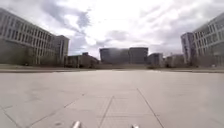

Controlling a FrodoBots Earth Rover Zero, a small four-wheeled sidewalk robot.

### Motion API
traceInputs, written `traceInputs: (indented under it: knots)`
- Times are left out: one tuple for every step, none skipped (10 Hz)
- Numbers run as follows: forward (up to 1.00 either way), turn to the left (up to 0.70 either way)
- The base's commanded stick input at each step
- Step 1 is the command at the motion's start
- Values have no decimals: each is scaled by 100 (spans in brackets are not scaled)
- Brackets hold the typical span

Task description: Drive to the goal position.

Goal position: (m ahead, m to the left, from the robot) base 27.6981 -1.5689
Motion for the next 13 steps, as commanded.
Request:
traceInputs:
  knots:
    - [70, 0]
    - [70, 0]
    - [70, 0]
    - [70, 0]
    - [70, 0]
    - [70, 0]
    - [70, 0]
    - [70, 0]
    - [70, 0]
    - [70, 0]
    - [70, 0]
    - [70, 0]
    - [70, 0]
